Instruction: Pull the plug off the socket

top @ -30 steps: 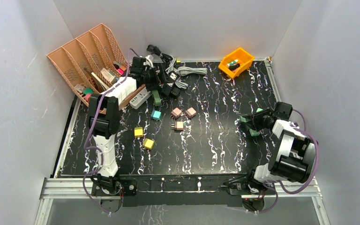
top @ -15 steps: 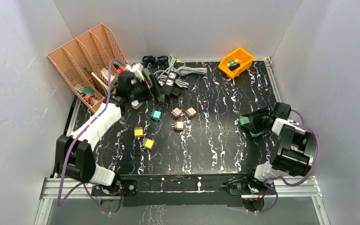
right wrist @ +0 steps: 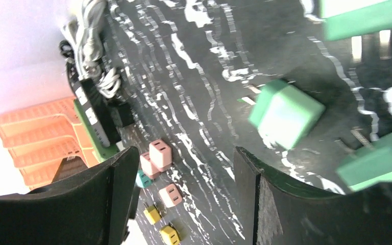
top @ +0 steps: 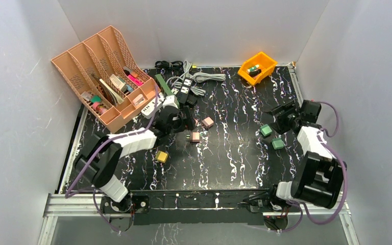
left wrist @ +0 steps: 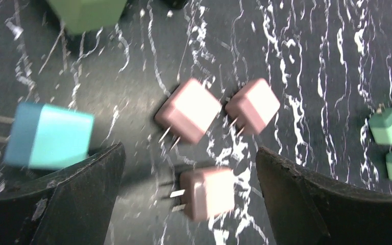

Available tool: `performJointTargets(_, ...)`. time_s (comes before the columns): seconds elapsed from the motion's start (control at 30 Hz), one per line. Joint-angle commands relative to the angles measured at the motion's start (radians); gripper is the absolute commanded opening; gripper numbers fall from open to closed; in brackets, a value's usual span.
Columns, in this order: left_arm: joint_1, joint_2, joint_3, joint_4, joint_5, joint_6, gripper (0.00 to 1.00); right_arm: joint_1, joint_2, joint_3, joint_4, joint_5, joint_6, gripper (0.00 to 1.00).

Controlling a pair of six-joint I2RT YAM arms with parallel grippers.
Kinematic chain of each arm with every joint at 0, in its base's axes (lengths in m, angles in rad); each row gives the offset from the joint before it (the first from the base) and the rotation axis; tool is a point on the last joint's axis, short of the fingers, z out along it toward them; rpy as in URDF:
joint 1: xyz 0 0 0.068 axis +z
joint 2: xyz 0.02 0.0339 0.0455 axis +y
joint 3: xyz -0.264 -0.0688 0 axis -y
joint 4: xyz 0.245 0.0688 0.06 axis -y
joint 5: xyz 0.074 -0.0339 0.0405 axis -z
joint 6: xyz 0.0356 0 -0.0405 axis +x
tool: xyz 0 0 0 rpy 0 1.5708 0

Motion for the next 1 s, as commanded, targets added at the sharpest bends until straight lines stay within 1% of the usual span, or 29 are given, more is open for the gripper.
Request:
performJointTargets(0.0,-0.047,0.108,0.064,0.226,-0.164,0.027,0.98,0.055,-0.117,0.077,-0.041,0.027,-0.010,0.78)
performJointTargets(0.07,-0.056,0.161,0.058,0.320,-0.160,0.043,0.98,0.068,-0.153,0.095,-0.049,0.039,-0.013,0.80)
performJointTargets(0.17,-0.063,0.227,0.005,0.507,-0.131,0.052,0.98,0.071,-0.184,0.133,-0.076,0.036,-0.019,0.82)
performJointTargets(0.27,-0.070,0.283,-0.011,0.580,-0.136,0.062,0.98,0.071,-0.198,0.150,-0.076,0.022,-0.018,0.83)
performJointTargets(0.43,-0.095,0.354,-0.049,0.737,-0.221,0.096,0.98,0.071,-0.204,0.145,-0.059,-0.016,-0.019,0.83)
performJointTargets(0.63,-0.131,0.488,-0.071,1.020,-0.211,0.098,0.98,0.071,-0.211,0.127,-0.042,-0.040,-0.019,0.83)
performJointTargets(0.77,-0.176,0.545,-0.084,1.101,-0.216,0.062,0.98,0.071,-0.217,0.133,-0.050,-0.045,-0.018,0.83)
performJointTargets(0.9,-0.223,0.573,-0.082,1.120,-0.246,0.044,0.98,0.071,-0.222,0.130,-0.045,-0.050,-0.019,0.84)
performJointTargets(0.97,-0.250,0.591,-0.071,1.123,-0.267,0.036,0.98,0.071,-0.223,0.129,-0.046,-0.051,-0.046,0.84)
